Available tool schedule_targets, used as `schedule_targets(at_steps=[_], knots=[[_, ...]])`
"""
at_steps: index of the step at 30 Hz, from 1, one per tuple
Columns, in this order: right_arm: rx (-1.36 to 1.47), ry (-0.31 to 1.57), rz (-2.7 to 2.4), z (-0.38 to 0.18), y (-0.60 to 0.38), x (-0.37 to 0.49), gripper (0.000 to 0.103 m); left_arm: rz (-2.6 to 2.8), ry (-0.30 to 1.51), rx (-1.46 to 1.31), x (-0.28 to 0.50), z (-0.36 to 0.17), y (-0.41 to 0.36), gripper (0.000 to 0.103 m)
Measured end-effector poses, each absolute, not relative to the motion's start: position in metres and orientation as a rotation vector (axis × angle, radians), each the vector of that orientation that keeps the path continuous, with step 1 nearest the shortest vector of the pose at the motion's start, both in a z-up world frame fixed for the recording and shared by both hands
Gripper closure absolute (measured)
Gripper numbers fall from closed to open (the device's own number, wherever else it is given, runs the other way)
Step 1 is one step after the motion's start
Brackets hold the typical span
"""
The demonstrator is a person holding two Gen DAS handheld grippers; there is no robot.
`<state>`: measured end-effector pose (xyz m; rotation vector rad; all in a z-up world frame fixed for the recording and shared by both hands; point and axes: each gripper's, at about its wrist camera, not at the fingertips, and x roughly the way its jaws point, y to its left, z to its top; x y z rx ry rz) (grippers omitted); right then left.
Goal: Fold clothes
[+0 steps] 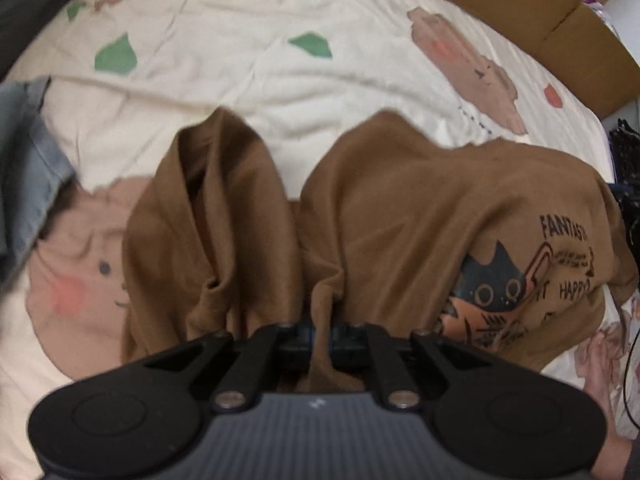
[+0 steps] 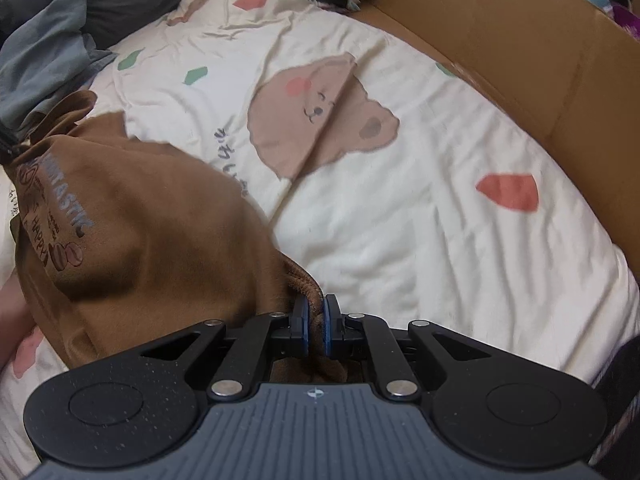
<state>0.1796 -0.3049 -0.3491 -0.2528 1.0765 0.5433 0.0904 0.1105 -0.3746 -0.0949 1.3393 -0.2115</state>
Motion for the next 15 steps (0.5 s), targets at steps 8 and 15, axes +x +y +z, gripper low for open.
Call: schedule_targets(at_steps=[8, 15], knots=[[-0.201, 1.140, 0.508, -0.361, -0.310, 0.154, 0.098, -0.182, 1.331, -0.084, 0.097, -0.354, 0.120, 0.077], [-0.181, 1.148, 0.508, -0.365, -0.311, 0.153, 0.098, -0.090, 1.219, -0.053, 0.120, -0.328, 0.126, 0.048]])
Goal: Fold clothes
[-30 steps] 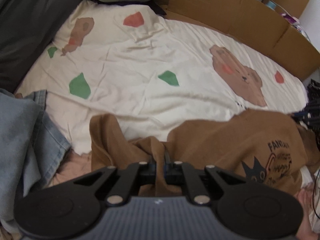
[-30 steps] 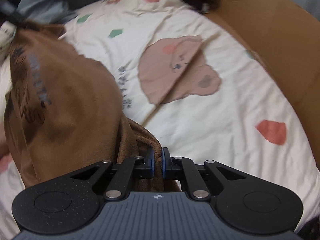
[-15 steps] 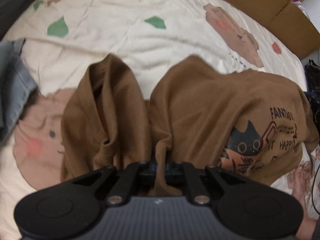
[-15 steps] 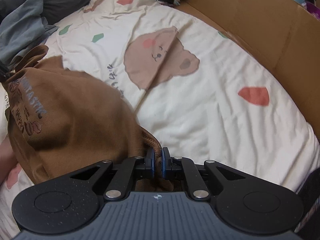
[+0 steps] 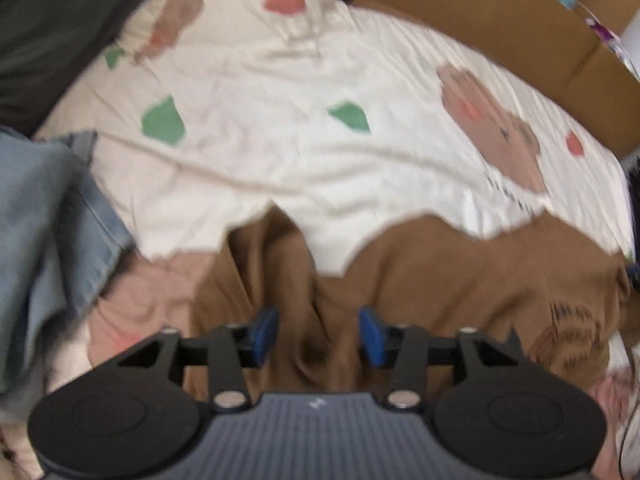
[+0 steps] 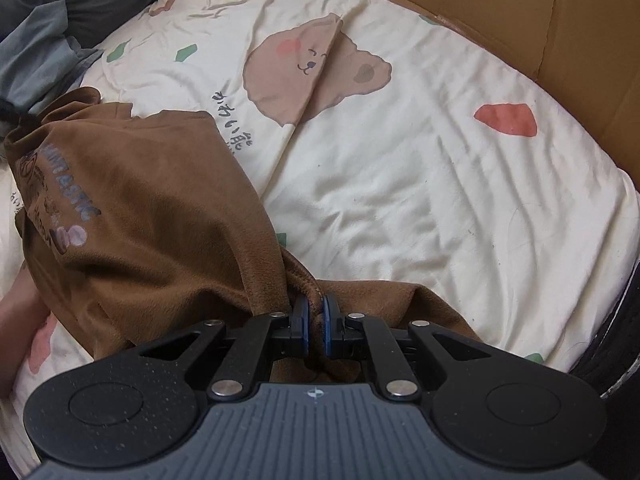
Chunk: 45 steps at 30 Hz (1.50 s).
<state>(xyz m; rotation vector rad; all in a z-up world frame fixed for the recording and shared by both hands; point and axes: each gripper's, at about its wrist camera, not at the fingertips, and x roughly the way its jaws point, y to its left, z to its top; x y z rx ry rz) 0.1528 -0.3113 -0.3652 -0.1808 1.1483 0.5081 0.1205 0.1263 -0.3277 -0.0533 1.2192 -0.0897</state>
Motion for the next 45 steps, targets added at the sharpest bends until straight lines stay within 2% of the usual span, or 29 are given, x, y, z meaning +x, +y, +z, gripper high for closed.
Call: schedule_targets(at_steps=[2, 5, 15, 16, 17, 18, 20, 29, 38, 45], knots=[[-0.182, 1.149, 0.510, -0.366, -0.311, 0.152, 0.098, -0.062, 1.197, -0.045, 0.133, -0.328, 0.127, 0.047], [-0.185, 1.150, 0.516, -0.367, -0.309, 0.151, 0.098, -0.039, 1.197, -0.042, 0.152, -0.338, 0.128, 0.039], [-0.180, 1.160, 0.521, -0.369, -0.308, 0.152, 0.098, 0.028, 1.319, 0.004, 0.178, -0.388, 0.130, 0.037], [-0.180, 1.161, 0.521, -0.370, -0.308, 0.152, 0.098, 0.029, 1.329, 0.014, 0.176, -0.390, 0.130, 0.042], [-0.180, 1.162, 0.522, -0.370, -0.308, 0.152, 0.097, 0.030, 1.337, 0.022, 0.173, -0.392, 0.130, 0.056], [-0.181, 1.162, 0.522, -0.370, -0.308, 0.151, 0.098, 0.033, 1.336, 0.027, 0.170, -0.391, 0.132, 0.064], [-0.182, 1.162, 0.523, -0.370, -0.308, 0.151, 0.098, 0.044, 1.324, 0.009, 0.164, -0.385, 0.138, 0.097], [-0.193, 1.089, 0.474, -0.355, -0.312, 0.161, 0.098, 0.095, 1.135, 0.009, 0.156, -0.307, 0.169, 0.098], [-0.231, 0.942, 0.399, -0.309, -0.318, 0.199, 0.098, 0.187, 0.942, 0.046, 0.165, -0.228, 0.198, 0.098], [-0.205, 0.852, 0.282, -0.271, -0.343, 0.219, 0.098, 0.252, 0.901, 0.043, 0.158, -0.209, 0.216, 0.098]])
